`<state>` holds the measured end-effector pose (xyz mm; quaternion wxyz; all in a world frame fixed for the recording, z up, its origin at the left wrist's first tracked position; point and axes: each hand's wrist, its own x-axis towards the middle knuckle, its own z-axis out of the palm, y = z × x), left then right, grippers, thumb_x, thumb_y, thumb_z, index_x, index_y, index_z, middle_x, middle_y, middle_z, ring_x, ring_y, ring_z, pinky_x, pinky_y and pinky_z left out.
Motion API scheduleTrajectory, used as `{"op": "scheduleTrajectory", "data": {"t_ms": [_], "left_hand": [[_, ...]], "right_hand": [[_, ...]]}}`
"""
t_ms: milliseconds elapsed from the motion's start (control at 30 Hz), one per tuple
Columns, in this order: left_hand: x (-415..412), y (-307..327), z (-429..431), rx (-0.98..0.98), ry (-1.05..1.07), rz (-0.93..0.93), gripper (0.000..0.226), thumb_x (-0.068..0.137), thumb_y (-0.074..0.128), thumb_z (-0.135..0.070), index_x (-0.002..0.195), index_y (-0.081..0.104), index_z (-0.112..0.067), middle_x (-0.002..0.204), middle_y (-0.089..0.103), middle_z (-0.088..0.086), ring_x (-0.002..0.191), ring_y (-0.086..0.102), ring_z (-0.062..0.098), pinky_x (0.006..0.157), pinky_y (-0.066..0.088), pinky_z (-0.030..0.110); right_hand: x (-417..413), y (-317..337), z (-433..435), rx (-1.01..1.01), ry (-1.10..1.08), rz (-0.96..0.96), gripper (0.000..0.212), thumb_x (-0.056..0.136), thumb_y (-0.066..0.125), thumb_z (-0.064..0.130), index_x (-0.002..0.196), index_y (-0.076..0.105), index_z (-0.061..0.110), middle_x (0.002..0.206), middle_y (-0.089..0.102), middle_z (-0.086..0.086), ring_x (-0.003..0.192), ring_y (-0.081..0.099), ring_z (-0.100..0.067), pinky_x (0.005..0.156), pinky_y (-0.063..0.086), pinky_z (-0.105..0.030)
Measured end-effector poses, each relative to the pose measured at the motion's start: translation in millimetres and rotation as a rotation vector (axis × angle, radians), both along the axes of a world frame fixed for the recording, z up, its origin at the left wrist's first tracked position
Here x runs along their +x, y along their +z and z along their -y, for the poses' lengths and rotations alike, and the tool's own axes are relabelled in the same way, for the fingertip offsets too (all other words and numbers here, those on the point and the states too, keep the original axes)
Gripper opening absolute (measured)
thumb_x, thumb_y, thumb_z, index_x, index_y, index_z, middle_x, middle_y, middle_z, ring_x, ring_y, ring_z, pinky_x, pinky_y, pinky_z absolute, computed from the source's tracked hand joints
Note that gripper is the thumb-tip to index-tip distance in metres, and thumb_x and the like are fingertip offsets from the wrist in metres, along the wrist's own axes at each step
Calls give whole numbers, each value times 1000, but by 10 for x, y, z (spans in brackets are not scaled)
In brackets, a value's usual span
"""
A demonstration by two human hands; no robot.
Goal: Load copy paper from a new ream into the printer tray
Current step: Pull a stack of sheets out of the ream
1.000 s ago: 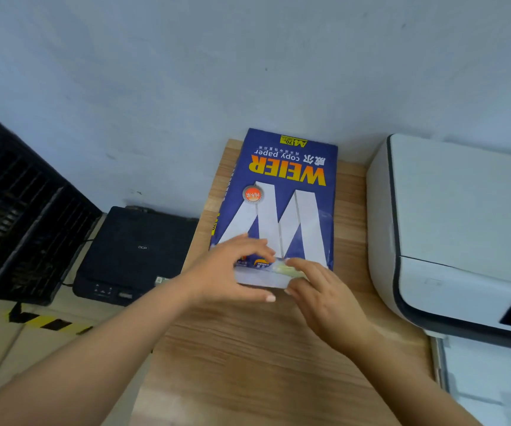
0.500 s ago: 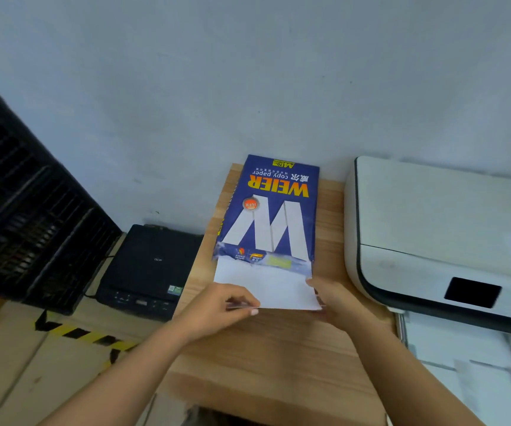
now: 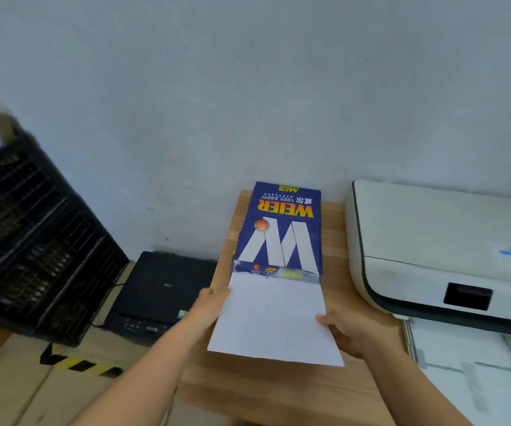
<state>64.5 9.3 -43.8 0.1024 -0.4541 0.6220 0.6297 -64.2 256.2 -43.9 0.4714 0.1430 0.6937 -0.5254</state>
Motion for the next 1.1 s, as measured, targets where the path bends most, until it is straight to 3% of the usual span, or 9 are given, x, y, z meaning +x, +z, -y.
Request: {"op": "scheduleTrajectory", "data": {"t_ms": [100, 267, 367, 433, 533, 633, 800, 967, 1100], "left_hand": [[121, 108, -21, 269, 56, -4, 38, 92, 58, -34, 117, 63, -5, 112, 70, 17, 105, 66, 34, 101, 47, 47], [238, 261, -104, 126, -150, -151, 28, 96, 51, -15, 122, 60, -9, 110, 71, 9, 99, 69, 27, 91, 53, 40], [348, 362, -144, 55, -259, -287, 30, 96, 49, -13, 124, 55, -21, 109, 71, -2, 92, 71, 14, 71, 57, 24], [415, 414, -160, 14, -308, -369, 34, 97, 49, -19, 127, 48, -33, 116, 66, -8, 96, 69, 10, 67, 55, 19], [470, 516, -196, -62, -268, -460, 30, 96, 52, -25, 123, 50, -38, 121, 63, -10, 104, 65, 12, 78, 56, 29], [398, 567, -194, -132, -157, -509, 27, 95, 55, -23, 122, 55, -26, 121, 65, -1, 107, 64, 18, 94, 52, 46], [323, 663, -383, -230, -63, -546, 35, 98, 46, -13, 133, 48, -19, 126, 58, -5, 121, 52, 14, 98, 40, 30], [381, 445, -527, -259, -94, -460, 44, 100, 41, -24, 142, 29, -28, 142, 43, -8, 132, 41, 15, 113, 33, 42], [396, 392, -597, -295, -135, -475, 41, 103, 34, -22, 142, 28, -33, 130, 44, -17, 126, 39, 7, 105, 31, 28]], "right_hand": [[187, 107, -63, -10, -2, -2, 27, 95, 52, 5, 118, 58, -6, 101, 70, -15, 83, 67, -24, 57, 55, -28], [505, 361, -108, 28, 7, -67, 11, 94, 54, 7, 97, 63, 1, 83, 70, -9, 74, 67, -20, 53, 53, -25], [662, 486, -164, 29, 6, -131, 10, 92, 58, 7, 98, 62, 0, 91, 71, -11, 81, 68, -22, 62, 56, -28], [745, 547, -211, 0, -4, -169, 16, 90, 60, 6, 104, 62, -2, 100, 71, -14, 89, 69, -26, 71, 57, -32], [833, 655, -259, -62, -7, -266, 17, 88, 61, 4, 105, 65, 1, 104, 71, -14, 93, 70, -26, 68, 58, -30], [810, 724, -255, -27, -26, -507, 7, 85, 66, 4, 91, 70, 5, 96, 72, -13, 84, 68, -24, 71, 57, -29], [758, 782, -221, 107, -4, -838, 10, 86, 66, 10, 82, 74, 15, 79, 72, 2, 70, 62, -6, 60, 45, -18], [789, 536, -187, 165, 65, -864, 14, 89, 59, 9, 86, 67, 20, 82, 69, 4, 76, 62, -6, 62, 45, -18], [792, 459, -218, 176, 80, -915, 19, 93, 53, 12, 82, 62, 25, 79, 68, 4, 74, 62, -10, 60, 43, -19]]}}
